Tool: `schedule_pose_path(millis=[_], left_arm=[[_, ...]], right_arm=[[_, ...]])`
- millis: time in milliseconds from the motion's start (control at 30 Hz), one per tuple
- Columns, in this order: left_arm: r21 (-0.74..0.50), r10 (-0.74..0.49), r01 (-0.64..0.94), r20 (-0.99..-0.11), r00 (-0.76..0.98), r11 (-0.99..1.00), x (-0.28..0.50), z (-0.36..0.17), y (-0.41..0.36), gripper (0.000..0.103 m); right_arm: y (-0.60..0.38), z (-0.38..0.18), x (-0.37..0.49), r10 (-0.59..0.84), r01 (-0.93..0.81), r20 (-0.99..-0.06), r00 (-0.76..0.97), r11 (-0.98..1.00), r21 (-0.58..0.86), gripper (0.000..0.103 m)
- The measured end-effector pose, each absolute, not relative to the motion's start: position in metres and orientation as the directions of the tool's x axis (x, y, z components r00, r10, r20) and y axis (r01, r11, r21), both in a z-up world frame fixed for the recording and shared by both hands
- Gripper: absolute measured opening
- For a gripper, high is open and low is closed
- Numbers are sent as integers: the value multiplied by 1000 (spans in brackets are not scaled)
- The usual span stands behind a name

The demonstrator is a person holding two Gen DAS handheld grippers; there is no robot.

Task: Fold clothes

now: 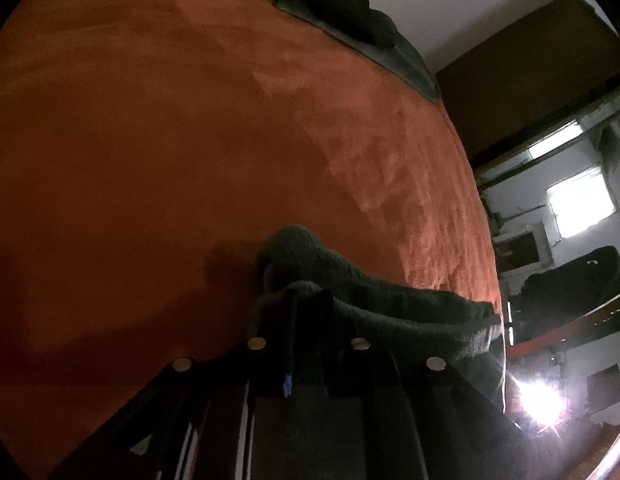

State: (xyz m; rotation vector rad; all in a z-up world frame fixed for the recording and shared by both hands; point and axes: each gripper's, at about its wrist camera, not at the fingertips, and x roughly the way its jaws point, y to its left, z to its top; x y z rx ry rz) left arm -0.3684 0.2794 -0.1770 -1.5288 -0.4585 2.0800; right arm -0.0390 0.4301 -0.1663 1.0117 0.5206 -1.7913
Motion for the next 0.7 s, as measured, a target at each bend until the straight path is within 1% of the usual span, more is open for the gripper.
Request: schedule_pose_path(millis=[33,67,100,133,167,200,233,267,333,400,467,533,600,633,667,700], left_arm=[[-547,584,-206,-778,-232,-811,-368,-176,279,15],[-545,583,-209,-779,-232,-812,-368,-176,279,15],[-543,582,-212,-780,-232,-812,-367,-175,279,15],[-542,581,-215,-780,-231,-813,-367,-175,279,15],[-540,580,-217,-781,-231,-813,-367,-174,279,15],[-538,579,-220,-782,-231,-814,-366,-174,280,15],[-536,578,-223,-783,-230,-814,-366,-174,280,15],[-534,577,-225,-783,-230,-815,-365,-173,280,15],[-529,574,-229,-785,-232,-817,-363,-171,281,15],[-536,577,-219,-781,-239,-816,-363,-170,279,15],[-542,578,-204,-776,-253,-816,-363,-171,275,11],[-548,580,-190,-771,-263,-815,-364,-171,272,9],[-553,583,-185,-769,-262,-813,-365,-170,270,9],[-553,584,-188,-769,-259,-812,-365,-169,270,9],[-552,583,-190,-771,-256,-812,-365,-169,271,9],[-550,582,-192,-772,-253,-813,-366,-169,272,9]], right_arm=[[429,-159,-40,-566,897,-803,-186,-431,95,28],[426,-153,-40,-585,900,-786,-202,-428,87,48],[422,-149,-39,-597,905,-769,-228,-422,59,51],[415,-147,-37,-596,911,-763,-253,-412,20,51],[406,-151,-35,-573,917,-771,-278,-398,-34,48],[397,-157,-34,-545,918,-781,-306,-385,-91,32],[390,-165,-35,-514,917,-794,-325,-375,-133,19],[385,-174,-37,-477,915,-814,-331,-374,-153,0],[380,-193,-42,-413,910,-845,-339,-373,-182,0],[382,-201,-44,-399,909,-855,-332,-378,-176,0],[385,-200,-42,-410,910,-849,-333,-376,-176,0],[387,-192,-34,-460,918,-827,-323,-363,-156,0],[385,-186,-26,-496,930,-815,-301,-344,-134,0],[384,-186,-23,-496,930,-812,-306,-337,-145,0],[381,-186,-19,-478,924,-811,-337,-335,-186,0],[378,-189,-16,-459,916,-809,-367,-327,-230,8]])
